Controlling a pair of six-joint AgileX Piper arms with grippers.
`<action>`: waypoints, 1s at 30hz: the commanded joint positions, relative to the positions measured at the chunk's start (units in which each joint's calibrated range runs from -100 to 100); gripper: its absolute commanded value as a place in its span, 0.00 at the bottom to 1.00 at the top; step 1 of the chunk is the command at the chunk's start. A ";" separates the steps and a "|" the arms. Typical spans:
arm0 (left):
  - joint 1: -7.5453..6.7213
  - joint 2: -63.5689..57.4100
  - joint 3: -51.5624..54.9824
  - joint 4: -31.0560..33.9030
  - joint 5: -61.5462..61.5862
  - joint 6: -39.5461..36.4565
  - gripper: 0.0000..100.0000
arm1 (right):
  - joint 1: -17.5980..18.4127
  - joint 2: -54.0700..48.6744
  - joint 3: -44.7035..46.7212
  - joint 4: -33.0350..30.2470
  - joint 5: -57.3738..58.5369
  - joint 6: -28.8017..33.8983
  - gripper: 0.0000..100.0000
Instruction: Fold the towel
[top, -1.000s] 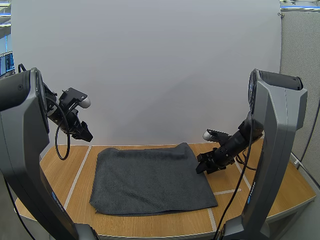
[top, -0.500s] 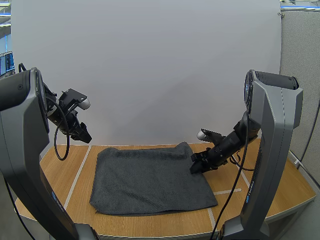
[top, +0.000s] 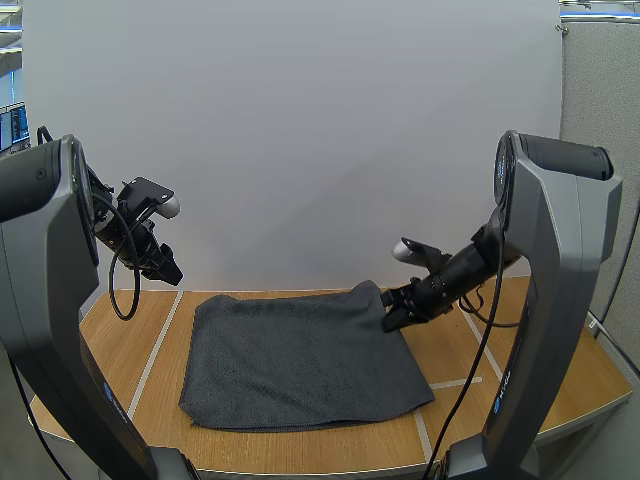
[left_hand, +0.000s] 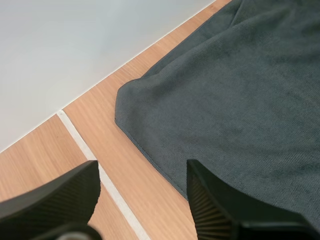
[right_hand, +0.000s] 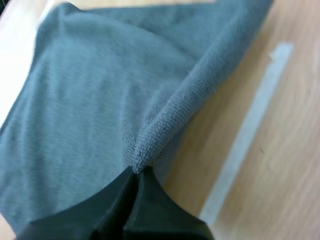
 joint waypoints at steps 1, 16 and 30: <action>0.34 -0.16 -0.07 -0.24 -0.43 -1.77 0.83 | 2.87 -7.18 -0.91 -0.36 6.52 2.15 0.00; 10.97 -0.55 -0.07 -1.75 4.87 5.33 0.83 | 17.48 -11.16 -0.91 -0.74 -1.36 10.50 0.00; 18.46 -0.55 -0.07 -4.03 4.87 11.73 0.83 | 28.05 -10.79 -14.14 -10.44 -8.97 22.69 0.00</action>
